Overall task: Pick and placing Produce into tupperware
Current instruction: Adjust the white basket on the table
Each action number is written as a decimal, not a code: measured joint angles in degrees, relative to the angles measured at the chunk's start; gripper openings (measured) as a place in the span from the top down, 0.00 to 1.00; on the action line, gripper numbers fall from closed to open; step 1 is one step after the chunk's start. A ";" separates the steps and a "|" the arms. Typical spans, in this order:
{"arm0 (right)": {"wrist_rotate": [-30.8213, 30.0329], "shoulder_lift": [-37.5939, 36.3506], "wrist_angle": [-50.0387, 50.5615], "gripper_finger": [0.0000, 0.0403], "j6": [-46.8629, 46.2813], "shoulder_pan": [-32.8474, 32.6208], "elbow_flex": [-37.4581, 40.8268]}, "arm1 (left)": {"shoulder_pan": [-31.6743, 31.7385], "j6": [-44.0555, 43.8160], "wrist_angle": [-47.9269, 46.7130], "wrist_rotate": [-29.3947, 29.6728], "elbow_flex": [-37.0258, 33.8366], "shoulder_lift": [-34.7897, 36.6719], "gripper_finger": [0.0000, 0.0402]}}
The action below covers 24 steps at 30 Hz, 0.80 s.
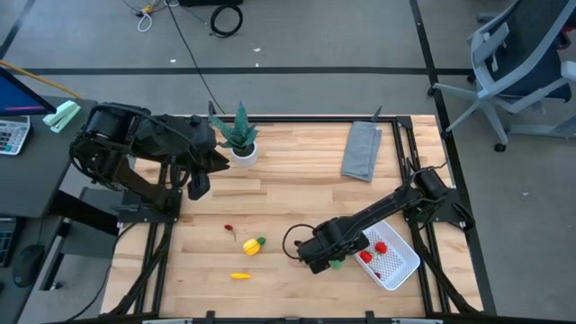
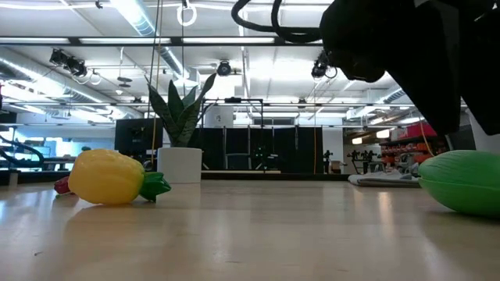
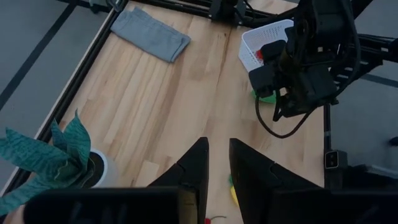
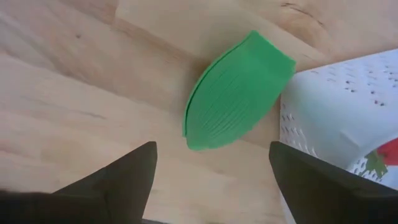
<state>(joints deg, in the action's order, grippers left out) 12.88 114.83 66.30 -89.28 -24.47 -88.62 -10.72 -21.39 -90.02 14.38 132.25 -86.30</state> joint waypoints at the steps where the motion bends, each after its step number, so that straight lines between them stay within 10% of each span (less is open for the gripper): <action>1: 0.21 -0.06 -0.04 0.20 0.54 0.00 -0.29 | -0.01 0.36 0.00 0.02 0.00 0.00 0.82; 15: 1.80 -0.25 14.05 0.25 9.66 -1.59 -12.56 | -0.02 2.54 0.00 0.00 0.00 0.00 0.83; 24: -5.71 -4.23 22.95 0.61 5.23 -6.18 -12.13 | 0.00 2.50 0.00 0.00 0.02 0.00 0.86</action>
<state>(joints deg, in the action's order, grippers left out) 7.17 110.60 89.25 -84.05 -30.64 -100.75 -10.72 -18.89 -90.02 14.38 132.27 -86.30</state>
